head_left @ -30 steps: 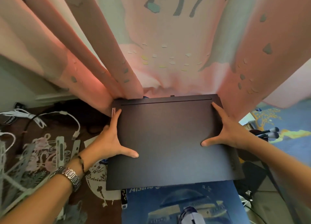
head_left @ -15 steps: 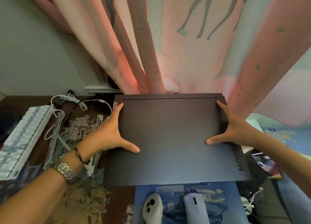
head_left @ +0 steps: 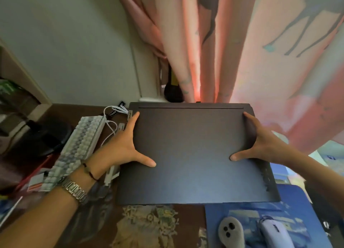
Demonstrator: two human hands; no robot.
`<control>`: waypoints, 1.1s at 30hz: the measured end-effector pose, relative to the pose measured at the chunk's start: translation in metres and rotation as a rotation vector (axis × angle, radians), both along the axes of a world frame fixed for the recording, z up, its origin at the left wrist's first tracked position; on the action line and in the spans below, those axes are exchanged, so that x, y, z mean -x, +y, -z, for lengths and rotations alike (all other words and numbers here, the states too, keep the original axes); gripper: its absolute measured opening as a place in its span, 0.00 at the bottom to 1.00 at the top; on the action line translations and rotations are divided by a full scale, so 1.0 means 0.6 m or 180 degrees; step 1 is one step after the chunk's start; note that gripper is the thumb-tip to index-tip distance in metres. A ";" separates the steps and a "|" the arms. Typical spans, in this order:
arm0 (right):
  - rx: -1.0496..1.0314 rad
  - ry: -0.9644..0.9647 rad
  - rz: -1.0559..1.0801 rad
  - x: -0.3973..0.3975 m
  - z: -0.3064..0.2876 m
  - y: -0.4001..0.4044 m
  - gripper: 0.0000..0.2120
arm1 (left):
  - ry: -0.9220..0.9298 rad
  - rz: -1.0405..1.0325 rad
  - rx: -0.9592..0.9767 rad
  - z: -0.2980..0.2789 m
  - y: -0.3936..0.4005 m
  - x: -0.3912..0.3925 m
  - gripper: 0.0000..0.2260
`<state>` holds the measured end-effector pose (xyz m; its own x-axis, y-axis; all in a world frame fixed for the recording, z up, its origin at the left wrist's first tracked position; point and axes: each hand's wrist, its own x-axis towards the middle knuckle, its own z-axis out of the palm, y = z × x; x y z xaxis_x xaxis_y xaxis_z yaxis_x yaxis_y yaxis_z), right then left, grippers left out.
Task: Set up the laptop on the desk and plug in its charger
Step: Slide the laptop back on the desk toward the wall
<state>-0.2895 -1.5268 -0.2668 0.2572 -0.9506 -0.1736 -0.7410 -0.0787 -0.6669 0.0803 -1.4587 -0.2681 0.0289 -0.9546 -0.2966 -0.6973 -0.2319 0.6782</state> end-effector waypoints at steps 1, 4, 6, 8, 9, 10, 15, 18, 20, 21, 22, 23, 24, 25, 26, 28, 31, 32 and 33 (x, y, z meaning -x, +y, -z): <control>0.0037 -0.0026 0.0072 -0.023 0.003 0.008 0.67 | 0.0015 0.0025 0.0043 0.002 0.001 -0.023 0.68; 0.0085 -0.0049 0.0290 -0.086 0.019 0.031 0.68 | 0.0092 0.0094 0.0173 0.009 0.005 -0.090 0.68; 0.0103 0.0005 0.0428 -0.121 0.033 0.046 0.70 | 0.0124 0.0149 0.0226 0.014 0.010 -0.128 0.67; 0.0127 0.0013 0.0504 -0.150 0.045 0.058 0.70 | 0.0138 0.0204 0.0256 0.019 0.011 -0.158 0.67; 0.0123 0.0025 0.0526 -0.161 0.048 0.062 0.69 | 0.0164 0.0223 0.0258 0.021 0.009 -0.170 0.67; 0.0114 0.0051 0.0548 -0.171 0.050 0.065 0.69 | 0.0189 0.0235 0.0255 0.023 0.008 -0.179 0.66; 0.0163 0.0127 0.0641 -0.205 0.068 0.061 0.69 | 0.0092 0.0162 0.0241 0.044 0.003 -0.206 0.66; 0.0216 0.0089 0.0543 -0.218 0.082 0.046 0.70 | 0.0100 -0.0012 0.0307 0.059 0.004 -0.213 0.66; 0.0251 0.0028 0.0529 -0.227 0.089 0.041 0.70 | 0.0193 -0.0076 0.0387 0.066 0.005 -0.217 0.65; 0.0279 -0.0024 0.0537 -0.232 0.092 0.039 0.70 | 0.0262 -0.0078 0.0418 0.069 0.004 -0.220 0.65; 0.0294 -0.0064 0.0530 -0.238 0.093 0.037 0.70 | 0.0304 -0.0092 0.0422 0.071 0.002 -0.224 0.64; 0.0295 -0.0085 0.0516 -0.243 0.094 0.036 0.70 | 0.0316 -0.0112 0.0408 0.072 -0.001 -0.229 0.64; 0.0293 -0.0100 0.0497 -0.249 0.094 0.033 0.69 | 0.0311 -0.0132 0.0401 0.076 -0.003 -0.235 0.64; 0.0294 -0.0124 0.0473 -0.255 0.095 0.031 0.69 | 0.0297 -0.0147 0.0404 0.080 -0.006 -0.241 0.64; 0.0291 -0.0152 0.0439 -0.260 0.097 0.030 0.69 | 0.0273 -0.0160 0.0402 0.085 -0.008 -0.248 0.64; 0.0266 -0.0165 0.0378 -0.271 0.103 0.031 0.70 | 0.0252 -0.0196 0.0370 0.095 -0.011 -0.258 0.64; 0.0206 -0.0090 0.0487 -0.280 0.116 0.037 0.70 | 0.0324 -0.0160 0.0338 0.116 -0.016 -0.268 0.65; 0.0182 -0.0064 0.0530 -0.283 0.121 0.039 0.70 | 0.0338 -0.0155 0.0342 0.122 -0.016 -0.270 0.65; 0.0166 -0.0036 0.0561 -0.286 0.127 0.042 0.69 | 0.0359 -0.0157 0.0354 0.129 -0.017 -0.272 0.65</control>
